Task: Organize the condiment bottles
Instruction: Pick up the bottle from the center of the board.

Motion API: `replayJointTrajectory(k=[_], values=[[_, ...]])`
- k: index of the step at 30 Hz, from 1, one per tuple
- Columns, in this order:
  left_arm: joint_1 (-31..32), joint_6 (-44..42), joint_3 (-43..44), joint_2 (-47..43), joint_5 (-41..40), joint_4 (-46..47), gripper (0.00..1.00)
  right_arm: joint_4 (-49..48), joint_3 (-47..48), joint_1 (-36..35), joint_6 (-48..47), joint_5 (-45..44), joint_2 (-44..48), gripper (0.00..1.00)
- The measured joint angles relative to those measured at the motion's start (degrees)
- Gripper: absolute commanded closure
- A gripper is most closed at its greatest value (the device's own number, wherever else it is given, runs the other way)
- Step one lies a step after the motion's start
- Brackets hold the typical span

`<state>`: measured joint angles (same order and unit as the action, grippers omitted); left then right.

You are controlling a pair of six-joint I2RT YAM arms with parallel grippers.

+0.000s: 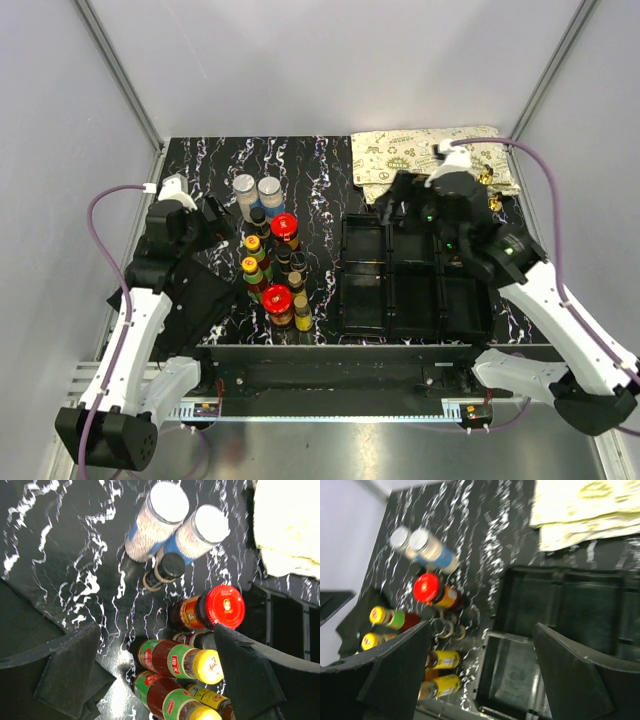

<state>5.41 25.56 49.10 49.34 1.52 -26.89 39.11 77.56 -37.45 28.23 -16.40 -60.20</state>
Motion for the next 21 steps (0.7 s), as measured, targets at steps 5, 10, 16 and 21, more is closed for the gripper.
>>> replayJointTrajectory(k=[5,10,16,21], values=[[0.00,0.00,0.00,2.75,1.46,-0.35,0.01,-2.01,-0.13,-5.73,0.61,-1.09,-5.77,0.04],[0.07,0.00,0.07,2.91,3.04,-0.57,0.01,-2.93,-1.46,-11.15,1.11,-2.78,-9.90,0.00],[0.42,-0.57,1.86,2.67,3.65,-2.43,0.01,-4.39,-1.84,-14.32,1.20,-3.80,-12.74,0.00],[0.79,-0.92,2.34,1.38,2.58,-2.99,0.01,-6.03,-1.84,-16.15,1.14,-3.91,-14.29,0.00]])
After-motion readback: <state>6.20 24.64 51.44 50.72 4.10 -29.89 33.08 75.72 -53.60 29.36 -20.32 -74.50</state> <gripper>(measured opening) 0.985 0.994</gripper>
